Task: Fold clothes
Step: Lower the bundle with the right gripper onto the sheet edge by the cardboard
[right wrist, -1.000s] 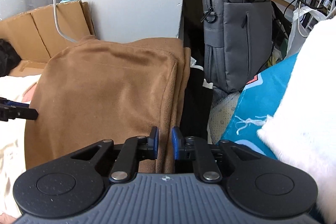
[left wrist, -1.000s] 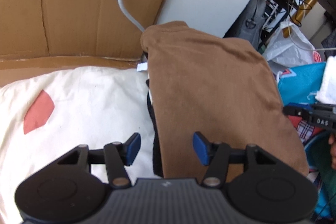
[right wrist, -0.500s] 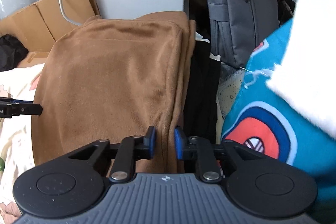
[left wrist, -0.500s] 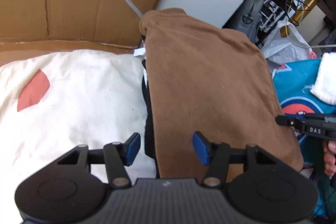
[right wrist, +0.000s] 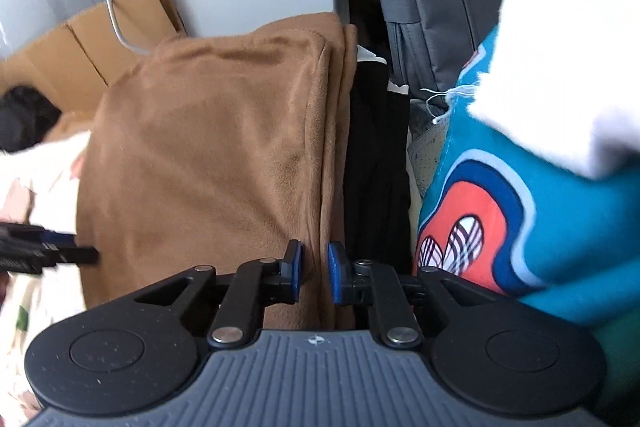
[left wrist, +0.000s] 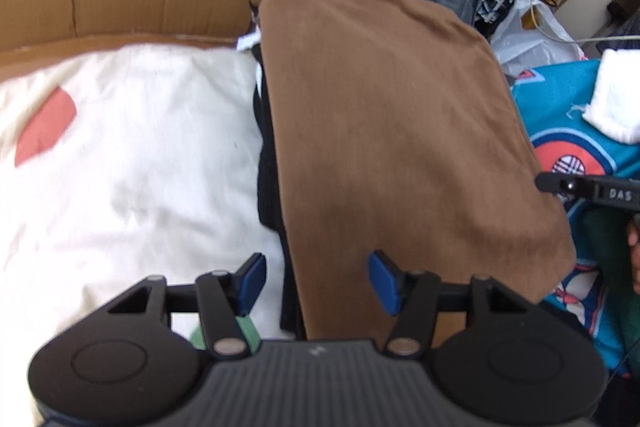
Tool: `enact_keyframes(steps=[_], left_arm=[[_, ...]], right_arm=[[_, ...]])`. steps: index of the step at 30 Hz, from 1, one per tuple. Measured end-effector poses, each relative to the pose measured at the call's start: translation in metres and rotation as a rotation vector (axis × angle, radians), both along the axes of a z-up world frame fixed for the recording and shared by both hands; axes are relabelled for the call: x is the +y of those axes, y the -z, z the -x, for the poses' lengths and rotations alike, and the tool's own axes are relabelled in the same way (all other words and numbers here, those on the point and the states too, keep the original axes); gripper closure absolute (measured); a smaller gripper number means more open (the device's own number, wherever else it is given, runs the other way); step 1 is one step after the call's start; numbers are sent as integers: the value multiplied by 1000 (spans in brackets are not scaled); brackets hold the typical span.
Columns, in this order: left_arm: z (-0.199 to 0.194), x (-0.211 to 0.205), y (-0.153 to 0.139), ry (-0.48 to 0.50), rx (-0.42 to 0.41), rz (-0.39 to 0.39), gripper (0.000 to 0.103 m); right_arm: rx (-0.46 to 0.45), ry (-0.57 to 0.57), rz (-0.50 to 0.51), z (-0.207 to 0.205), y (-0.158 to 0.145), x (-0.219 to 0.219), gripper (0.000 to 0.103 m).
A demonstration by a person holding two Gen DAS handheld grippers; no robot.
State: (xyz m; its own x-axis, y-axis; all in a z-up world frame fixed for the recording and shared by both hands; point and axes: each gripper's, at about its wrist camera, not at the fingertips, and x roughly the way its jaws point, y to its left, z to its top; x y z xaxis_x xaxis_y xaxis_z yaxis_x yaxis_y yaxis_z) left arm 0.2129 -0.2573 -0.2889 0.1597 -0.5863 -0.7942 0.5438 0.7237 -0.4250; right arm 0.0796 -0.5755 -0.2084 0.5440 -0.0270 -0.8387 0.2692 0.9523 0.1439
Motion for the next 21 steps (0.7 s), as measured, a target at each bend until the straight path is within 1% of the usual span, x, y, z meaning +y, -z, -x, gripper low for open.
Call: enact_keyframes(steps=[1, 3, 4, 9, 13, 16, 17, 18, 21], left_arm=[[2, 1, 2, 6, 5, 4, 43], [7, 4, 7, 21, 18, 9, 43], [10, 4, 10, 30, 26, 8, 43], [17, 4, 17, 65, 44, 7, 43], [20, 2, 22, 85, 68, 13, 48], [19, 3, 25, 86, 85, 21, 61], [18, 4, 26, 87, 87, 22, 72], [17, 5, 27, 87, 93, 26, 81], [14, 9, 29, 91, 109, 43, 92]], right_arm=[[0, -3, -2, 3, -2, 1, 80], [4, 0, -2, 10, -3, 2, 74], [6, 4, -1, 14, -4, 2, 73], [6, 22, -10, 31, -4, 1, 72], [16, 10, -21, 41, -3, 5, 71], [30, -14, -13, 44, 1, 9, 71], [36, -24, -10, 45, 3, 10, 71], [49, -35, -7, 46, 6, 11, 74], [74, -49, -4, 48, 14, 11, 83]])
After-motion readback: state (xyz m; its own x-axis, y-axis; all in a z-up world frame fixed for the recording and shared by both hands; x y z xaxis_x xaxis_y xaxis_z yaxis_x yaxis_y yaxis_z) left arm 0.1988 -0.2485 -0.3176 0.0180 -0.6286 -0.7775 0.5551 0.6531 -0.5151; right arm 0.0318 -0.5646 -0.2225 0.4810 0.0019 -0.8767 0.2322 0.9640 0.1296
